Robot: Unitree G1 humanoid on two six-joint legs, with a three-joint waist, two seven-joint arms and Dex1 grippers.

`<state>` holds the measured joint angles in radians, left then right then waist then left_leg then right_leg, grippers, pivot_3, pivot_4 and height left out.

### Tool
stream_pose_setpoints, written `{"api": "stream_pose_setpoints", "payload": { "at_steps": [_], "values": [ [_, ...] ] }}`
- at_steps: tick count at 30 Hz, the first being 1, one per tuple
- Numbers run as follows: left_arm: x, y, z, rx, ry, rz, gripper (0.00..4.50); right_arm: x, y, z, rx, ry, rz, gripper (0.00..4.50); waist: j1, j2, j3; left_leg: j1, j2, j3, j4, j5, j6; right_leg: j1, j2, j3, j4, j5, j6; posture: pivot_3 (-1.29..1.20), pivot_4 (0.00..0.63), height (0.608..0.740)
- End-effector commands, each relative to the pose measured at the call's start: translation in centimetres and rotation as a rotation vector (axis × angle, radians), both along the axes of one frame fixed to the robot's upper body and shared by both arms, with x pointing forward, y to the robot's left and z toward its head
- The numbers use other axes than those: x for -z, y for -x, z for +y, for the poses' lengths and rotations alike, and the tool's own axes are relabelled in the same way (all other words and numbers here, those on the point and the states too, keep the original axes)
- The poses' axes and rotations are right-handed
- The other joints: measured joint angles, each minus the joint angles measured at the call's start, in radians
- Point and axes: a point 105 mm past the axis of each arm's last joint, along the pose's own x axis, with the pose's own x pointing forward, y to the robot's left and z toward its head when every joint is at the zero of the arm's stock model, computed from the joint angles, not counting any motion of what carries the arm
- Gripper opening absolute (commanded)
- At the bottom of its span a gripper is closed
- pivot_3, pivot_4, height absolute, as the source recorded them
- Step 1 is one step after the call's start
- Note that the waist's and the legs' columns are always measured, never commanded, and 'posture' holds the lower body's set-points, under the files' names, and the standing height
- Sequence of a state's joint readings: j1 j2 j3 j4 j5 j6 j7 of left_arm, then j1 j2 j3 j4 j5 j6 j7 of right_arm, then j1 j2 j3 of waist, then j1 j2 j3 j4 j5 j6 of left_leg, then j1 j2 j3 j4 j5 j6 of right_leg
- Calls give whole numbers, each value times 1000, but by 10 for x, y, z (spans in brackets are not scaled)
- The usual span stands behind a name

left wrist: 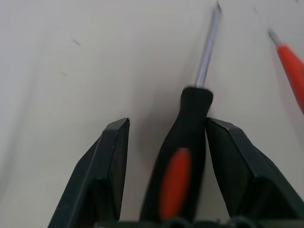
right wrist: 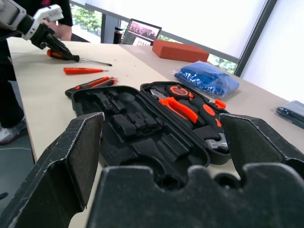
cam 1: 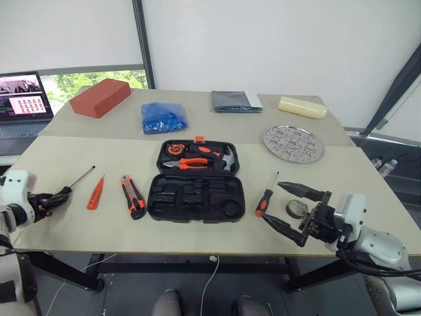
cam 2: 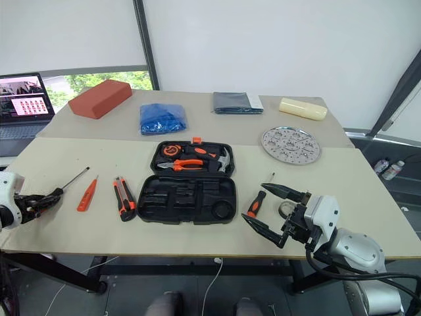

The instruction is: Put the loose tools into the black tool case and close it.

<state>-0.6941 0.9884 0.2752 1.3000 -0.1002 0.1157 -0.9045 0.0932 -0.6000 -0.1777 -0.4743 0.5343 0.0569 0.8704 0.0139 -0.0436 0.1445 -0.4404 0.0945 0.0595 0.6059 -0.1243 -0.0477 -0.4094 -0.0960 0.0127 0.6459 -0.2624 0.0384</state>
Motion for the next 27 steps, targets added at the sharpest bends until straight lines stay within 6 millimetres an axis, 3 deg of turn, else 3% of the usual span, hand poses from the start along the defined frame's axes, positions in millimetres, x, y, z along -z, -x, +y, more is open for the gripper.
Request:
{"api": "stream_pose_setpoints", "payload": {
  "at_steps": [1,4,6,9,12,16,18,19,22,24,27],
  "values": [
    [23,4,-11,23,50,93,1918,-15,3,-1,-2,-2,-50,4500,1,1,0,0,0,0,0,0,0,0,0,0,0,0,0,0,150,740],
    [28,5,-14,33,64,110,905,-16,3,0,-1,-1,-51,4500,5,4,-1,0,0,0,0,0,0,1,-1,0,-2,0,0,0,150,740],
    [27,5,-13,31,59,87,906,-16,3,0,-1,-2,-50,4500,7,6,-2,0,0,0,0,0,0,2,-1,0,-3,0,0,0,150,740],
    [7,-4,-11,30,33,-68,906,-15,2,2,1,-7,-51,4500,7,6,-2,0,0,0,0,0,0,2,-1,0,-3,0,0,0,150,740],
    [-34,-18,-23,149,15,-307,906,-15,-1,0,11,2,-63,4500,13,4,-1,0,0,0,0,0,0,2,-1,-1,-2,0,0,0,150,740],
    [-62,-25,-71,520,-67,-415,906,-20,-7,-9,27,15,-90,4500,15,-7,2,-3,2,0,1,0,0,1,0,-3,-3,1,-2,0,150,740],
    [-69,-27,-107,756,-148,-421,906,-24,-11,-12,26,21,-106,4500,14,-7,2,-6,4,1,2,0,0,3,1,-3,-4,4,-6,0,150,740],
    [-73,-28,-134,908,-201,-428,906,-26,-14,-14,23,31,-114,4500,14,-6,2,-6,3,1,2,0,0,3,1,-3,-5,6,-8,0,150,740],
    [-81,-30,-188,1174,-312,-439,906,-27,-20,-18,17,52,-127,4500,17,-5,3,-7,3,1,2,0,0,4,1,-3,-5,6,-8,0,150,740],
    [-84,-38,-223,1313,-427,-434,906,-27,-23,-19,15,65,-132,4500,19,-5,3,-7,4,1,2,1,1,4,3,-2,-4,6,-8,0,150,740],
    [-80,-51,-253,1400,-576,-410,906,-27,-23,-20,17,70,-138,4500,22,-4,4,-7,4,0,3,5,8,4,5,-1,-4,8,-1,0,150,740]
  ]
}}
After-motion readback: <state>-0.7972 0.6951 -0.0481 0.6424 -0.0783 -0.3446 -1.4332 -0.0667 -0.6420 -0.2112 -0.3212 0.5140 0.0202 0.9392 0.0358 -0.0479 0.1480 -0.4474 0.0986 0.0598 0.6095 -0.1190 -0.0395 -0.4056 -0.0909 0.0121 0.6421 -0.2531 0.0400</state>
